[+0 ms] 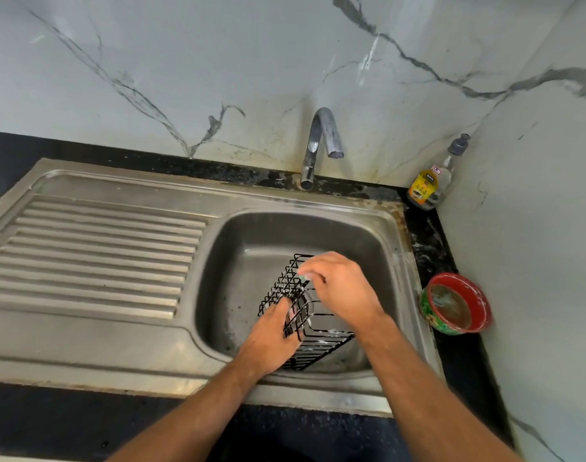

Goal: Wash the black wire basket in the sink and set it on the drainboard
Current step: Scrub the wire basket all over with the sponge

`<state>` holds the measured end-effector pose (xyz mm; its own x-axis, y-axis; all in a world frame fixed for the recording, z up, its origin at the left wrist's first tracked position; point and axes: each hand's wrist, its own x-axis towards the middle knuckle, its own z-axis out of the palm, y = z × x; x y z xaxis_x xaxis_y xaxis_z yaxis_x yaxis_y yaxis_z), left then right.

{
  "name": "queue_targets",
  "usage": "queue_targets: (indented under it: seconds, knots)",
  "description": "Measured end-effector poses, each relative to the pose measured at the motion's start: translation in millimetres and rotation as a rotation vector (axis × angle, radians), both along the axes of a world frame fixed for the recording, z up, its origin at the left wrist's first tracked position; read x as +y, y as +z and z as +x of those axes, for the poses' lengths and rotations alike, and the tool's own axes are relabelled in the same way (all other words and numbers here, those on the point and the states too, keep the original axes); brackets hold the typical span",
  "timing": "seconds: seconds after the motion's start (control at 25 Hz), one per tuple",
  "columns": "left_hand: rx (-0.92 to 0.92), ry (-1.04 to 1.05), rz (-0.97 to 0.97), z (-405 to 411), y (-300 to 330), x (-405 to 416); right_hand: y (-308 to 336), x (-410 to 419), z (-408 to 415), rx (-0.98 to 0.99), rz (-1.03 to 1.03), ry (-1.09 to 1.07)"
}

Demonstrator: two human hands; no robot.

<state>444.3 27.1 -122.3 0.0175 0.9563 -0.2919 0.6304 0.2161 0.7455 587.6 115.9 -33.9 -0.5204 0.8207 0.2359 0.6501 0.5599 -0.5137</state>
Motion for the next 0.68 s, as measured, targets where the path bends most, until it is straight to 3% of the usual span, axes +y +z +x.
queue_targets:
  seconds: [0.12, 0.28, 0.4, 0.68]
  knots:
    - [0.001, 0.017, 0.004, 0, 1, 1, 9, 26, -3, -0.119, -0.156, -0.032]
    - [0.004, 0.037, 0.008, -1, 1, 1, 10, 34, 15, 0.036, -0.246, -0.251]
    - [-0.02, 0.049, 0.015, -1, 3, 2, 2, 17, 19, -0.043, -0.279, -0.166]
    - [-0.035, 0.039, 0.009, -2, -4, 2, 7, -27, 44, -0.005, -0.325, -0.095]
